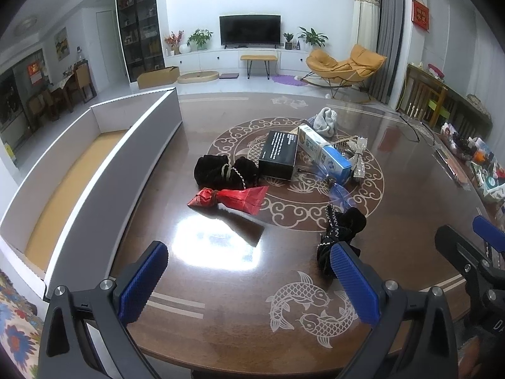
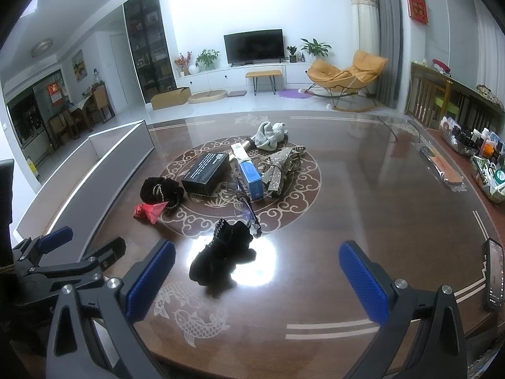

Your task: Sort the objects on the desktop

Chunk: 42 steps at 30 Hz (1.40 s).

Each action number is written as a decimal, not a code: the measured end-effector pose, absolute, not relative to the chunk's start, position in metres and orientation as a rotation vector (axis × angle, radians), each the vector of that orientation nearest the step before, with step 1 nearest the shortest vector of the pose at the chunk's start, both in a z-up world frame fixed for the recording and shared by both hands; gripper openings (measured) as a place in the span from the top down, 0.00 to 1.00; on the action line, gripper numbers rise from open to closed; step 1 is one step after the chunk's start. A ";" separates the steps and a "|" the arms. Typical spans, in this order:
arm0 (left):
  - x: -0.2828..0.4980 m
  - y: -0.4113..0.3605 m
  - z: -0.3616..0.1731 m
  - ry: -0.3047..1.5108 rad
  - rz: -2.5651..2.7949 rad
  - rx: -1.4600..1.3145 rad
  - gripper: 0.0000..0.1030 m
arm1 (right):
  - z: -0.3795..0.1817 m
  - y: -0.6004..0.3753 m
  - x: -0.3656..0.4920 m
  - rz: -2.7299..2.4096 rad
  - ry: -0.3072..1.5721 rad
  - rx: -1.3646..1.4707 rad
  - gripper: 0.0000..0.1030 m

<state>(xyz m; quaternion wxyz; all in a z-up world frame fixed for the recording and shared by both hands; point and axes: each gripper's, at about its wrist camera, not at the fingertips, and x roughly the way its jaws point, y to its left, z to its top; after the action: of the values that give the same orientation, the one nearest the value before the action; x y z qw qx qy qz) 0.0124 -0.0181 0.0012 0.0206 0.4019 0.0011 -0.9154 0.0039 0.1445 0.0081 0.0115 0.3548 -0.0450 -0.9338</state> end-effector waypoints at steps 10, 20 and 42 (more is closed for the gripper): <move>0.013 -0.017 0.000 0.002 -2.836 1.257 0.00 | 0.004 0.145 0.002 -2.905 -0.143 1.119 0.00; 0.012 -0.017 -0.001 -0.002 -2.836 1.261 0.00 | 0.005 0.146 0.002 -2.899 -0.143 1.126 0.00; 0.010 -0.025 -0.018 -0.021 -2.802 1.307 0.00 | 0.001 0.142 0.002 -2.889 -0.137 1.143 0.00</move>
<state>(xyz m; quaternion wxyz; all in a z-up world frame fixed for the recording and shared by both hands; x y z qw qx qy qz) 0.0099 -0.0248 -0.0180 0.0248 0.4227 -0.0069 -0.9059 0.0016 0.1420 0.0009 0.0158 0.3674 -0.0439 -0.9289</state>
